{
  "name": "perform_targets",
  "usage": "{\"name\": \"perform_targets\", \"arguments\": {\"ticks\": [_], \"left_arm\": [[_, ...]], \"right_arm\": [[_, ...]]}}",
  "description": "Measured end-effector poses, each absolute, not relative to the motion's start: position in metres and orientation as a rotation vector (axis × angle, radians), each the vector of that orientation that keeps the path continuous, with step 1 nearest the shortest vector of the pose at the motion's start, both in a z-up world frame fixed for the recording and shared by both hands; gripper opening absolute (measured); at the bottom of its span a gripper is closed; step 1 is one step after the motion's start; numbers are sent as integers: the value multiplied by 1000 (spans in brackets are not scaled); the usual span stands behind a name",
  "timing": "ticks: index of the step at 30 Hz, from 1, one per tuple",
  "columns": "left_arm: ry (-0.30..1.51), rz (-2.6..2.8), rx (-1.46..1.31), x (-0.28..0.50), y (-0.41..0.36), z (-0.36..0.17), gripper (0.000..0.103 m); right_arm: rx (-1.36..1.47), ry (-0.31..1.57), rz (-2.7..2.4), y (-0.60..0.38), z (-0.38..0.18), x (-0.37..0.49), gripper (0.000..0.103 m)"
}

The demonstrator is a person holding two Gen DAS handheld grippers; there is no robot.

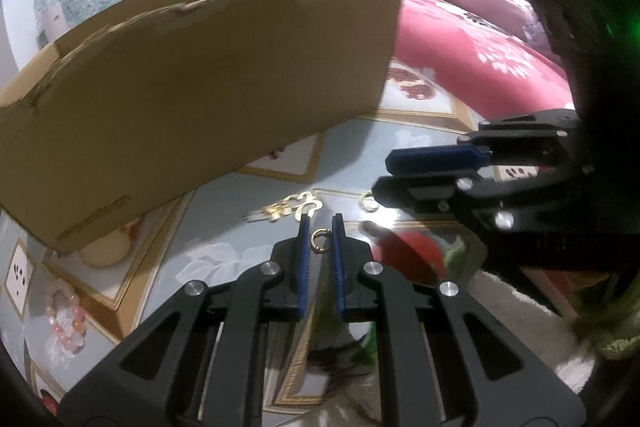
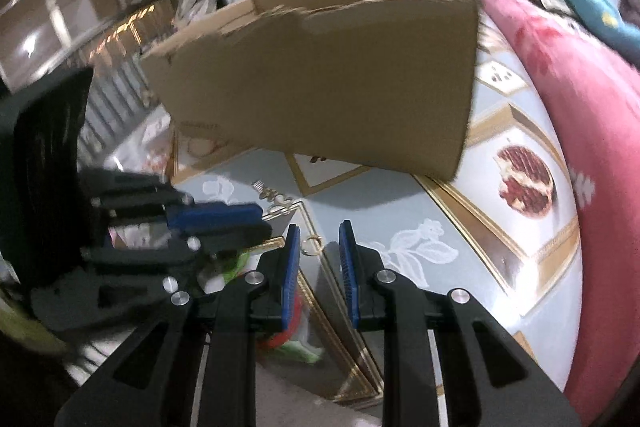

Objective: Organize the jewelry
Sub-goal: 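Close the left tool on the small gold chain ring, then carry the gold ring over the box and open the left tool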

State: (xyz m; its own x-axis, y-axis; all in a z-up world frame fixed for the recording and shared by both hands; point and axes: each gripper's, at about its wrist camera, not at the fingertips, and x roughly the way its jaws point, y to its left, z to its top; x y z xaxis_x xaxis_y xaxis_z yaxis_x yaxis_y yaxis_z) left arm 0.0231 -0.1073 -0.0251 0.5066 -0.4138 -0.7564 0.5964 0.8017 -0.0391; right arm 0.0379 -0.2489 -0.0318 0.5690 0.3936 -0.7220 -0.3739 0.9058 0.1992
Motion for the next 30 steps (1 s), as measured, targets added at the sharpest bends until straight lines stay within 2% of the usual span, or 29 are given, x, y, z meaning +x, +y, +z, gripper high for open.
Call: {"name": "perform_targets", "arguments": {"ticks": [12, 13, 23, 30], "left_arm": [[840, -580, 211, 30, -90, -25, 9], [839, -581, 212, 30, -90, -25, 9], [790, -577, 197, 19, -81, -9, 9], [685, -584, 162, 8, -66, 35, 9]], "right_arm": [[-182, 828, 499, -234, -39, 40, 18], [-182, 828, 505, -235, -38, 39, 11], [-65, 836, 524, -247, -34, 39, 11], [-37, 735, 524, -247, 17, 21, 11]]}}
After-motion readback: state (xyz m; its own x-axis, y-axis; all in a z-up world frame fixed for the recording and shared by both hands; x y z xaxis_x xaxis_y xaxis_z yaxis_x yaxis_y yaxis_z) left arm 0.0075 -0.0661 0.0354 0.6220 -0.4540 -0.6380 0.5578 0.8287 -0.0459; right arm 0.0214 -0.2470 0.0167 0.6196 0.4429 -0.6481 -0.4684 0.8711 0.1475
